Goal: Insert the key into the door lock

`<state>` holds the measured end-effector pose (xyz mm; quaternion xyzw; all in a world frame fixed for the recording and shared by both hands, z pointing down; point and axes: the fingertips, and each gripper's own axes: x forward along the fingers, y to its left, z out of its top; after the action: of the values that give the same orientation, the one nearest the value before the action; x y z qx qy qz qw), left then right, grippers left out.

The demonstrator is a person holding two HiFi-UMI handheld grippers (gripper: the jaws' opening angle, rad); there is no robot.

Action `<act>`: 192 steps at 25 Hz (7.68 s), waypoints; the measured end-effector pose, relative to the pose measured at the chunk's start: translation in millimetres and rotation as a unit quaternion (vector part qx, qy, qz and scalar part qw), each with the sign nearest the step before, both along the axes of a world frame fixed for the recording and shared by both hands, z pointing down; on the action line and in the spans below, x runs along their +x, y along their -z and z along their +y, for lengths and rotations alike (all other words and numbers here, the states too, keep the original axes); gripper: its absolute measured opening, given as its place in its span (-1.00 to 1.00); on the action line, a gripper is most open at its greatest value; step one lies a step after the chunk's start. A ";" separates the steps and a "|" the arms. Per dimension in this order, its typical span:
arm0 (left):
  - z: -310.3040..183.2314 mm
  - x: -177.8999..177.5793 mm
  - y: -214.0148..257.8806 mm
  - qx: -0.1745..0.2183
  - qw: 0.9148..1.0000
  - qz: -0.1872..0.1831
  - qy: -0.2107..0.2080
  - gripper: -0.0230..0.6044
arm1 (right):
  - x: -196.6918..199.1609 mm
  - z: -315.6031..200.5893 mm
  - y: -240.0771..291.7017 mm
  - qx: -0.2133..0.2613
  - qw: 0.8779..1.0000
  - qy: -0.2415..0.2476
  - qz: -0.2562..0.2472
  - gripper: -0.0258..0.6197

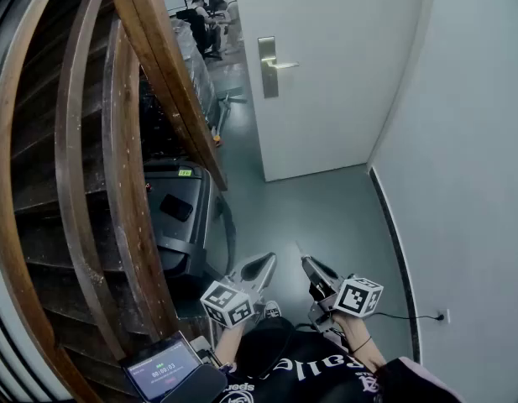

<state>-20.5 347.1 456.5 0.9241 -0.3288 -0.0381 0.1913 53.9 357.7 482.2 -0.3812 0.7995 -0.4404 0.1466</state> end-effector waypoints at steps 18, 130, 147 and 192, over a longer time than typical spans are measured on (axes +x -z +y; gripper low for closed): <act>-75.3 -36.2 -35.6 -0.053 0.998 0.005 0.035 -0.91 | -15.6 -100.3 -21.6 -0.034 0.999 0.002 0.001 -0.81; -655.7 -56.4 -54.8 -0.067 0.997 -0.012 0.038 -0.91 | -15.5 -773.8 -22.1 -0.089 0.972 -0.065 -0.208 -0.81; -656.6 -59.1 -60.3 -0.075 0.996 -0.014 0.040 -0.91 | -14.3 -790.8 -23.0 -0.103 0.965 0.010 -0.239 -0.81; -518.1 67.9 -35.2 -0.060 0.998 -0.027 0.017 -0.91 | 66.9 -527.4 -22.2 0.006 0.998 0.054 0.042 -0.82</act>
<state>47.4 -171.0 491.6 0.9059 -0.3514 0.0036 0.2363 120.8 -169.6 504.4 -0.3542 0.8273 -0.4263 0.0914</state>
